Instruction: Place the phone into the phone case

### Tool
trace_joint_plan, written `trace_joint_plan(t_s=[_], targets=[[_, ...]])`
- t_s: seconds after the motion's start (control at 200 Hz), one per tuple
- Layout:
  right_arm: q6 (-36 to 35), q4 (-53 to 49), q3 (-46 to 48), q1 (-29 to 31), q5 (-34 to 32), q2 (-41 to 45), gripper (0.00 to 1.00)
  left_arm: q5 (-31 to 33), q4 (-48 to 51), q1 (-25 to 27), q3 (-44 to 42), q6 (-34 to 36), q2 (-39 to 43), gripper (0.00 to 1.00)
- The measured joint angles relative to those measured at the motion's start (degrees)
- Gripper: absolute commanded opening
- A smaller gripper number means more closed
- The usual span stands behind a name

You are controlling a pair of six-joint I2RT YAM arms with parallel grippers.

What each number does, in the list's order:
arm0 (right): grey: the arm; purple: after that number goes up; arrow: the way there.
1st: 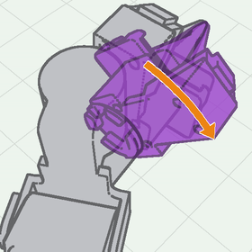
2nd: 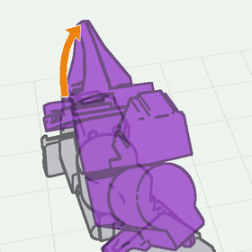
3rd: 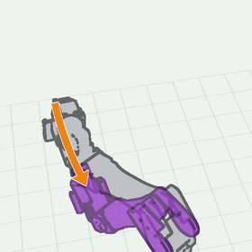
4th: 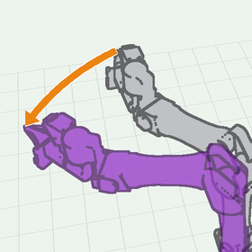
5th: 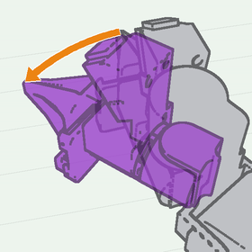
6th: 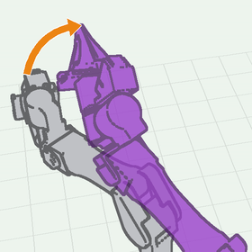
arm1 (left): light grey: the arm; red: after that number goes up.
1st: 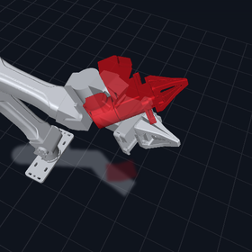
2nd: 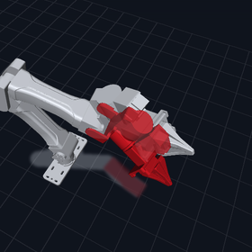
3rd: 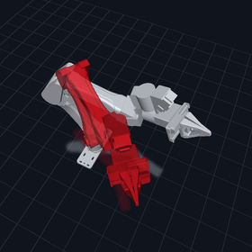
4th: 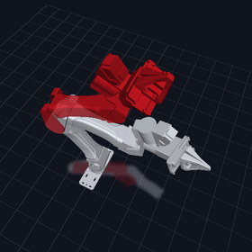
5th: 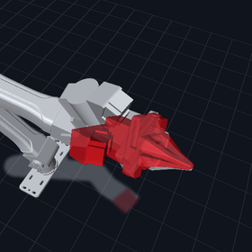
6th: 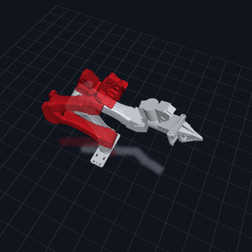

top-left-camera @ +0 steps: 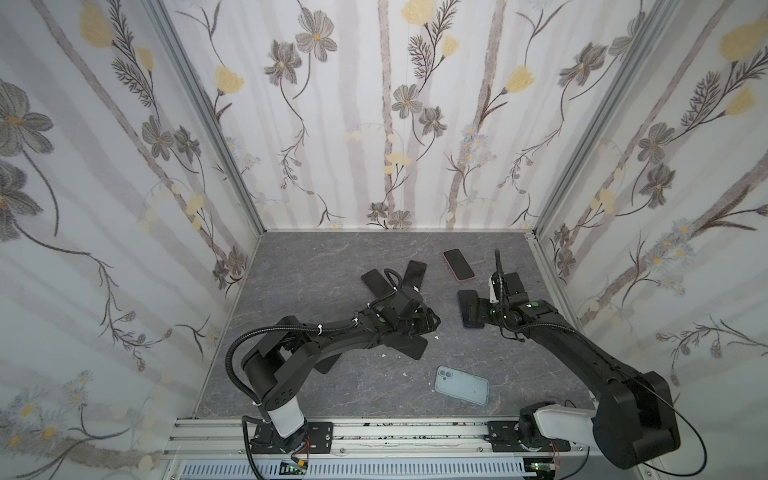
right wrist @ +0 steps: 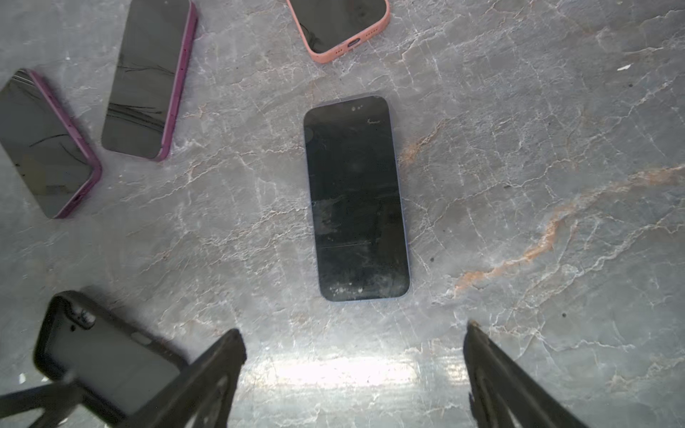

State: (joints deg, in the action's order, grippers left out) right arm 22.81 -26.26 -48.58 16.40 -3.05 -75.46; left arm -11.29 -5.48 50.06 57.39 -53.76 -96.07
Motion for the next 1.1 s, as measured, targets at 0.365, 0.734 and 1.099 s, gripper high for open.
trace_joint_plan(t_s=[0.365,0.734,1.099], targets=[[-1.92,1.97,-7.06,-0.2,-0.22,-17.53,1.0,9.57,6.25,-5.03,-0.63,14.51,15.93,0.66],[-2.45,2.29,-10.91,-0.2,-0.46,-26.32,1.0,18.82,11.58,-8.63,-3.74,28.55,25.27,0.73],[-3.63,2.67,-15.21,0.83,-2.56,-31.17,0.94,22.49,11.67,-9.4,-5.42,35.85,25.79,0.73]])
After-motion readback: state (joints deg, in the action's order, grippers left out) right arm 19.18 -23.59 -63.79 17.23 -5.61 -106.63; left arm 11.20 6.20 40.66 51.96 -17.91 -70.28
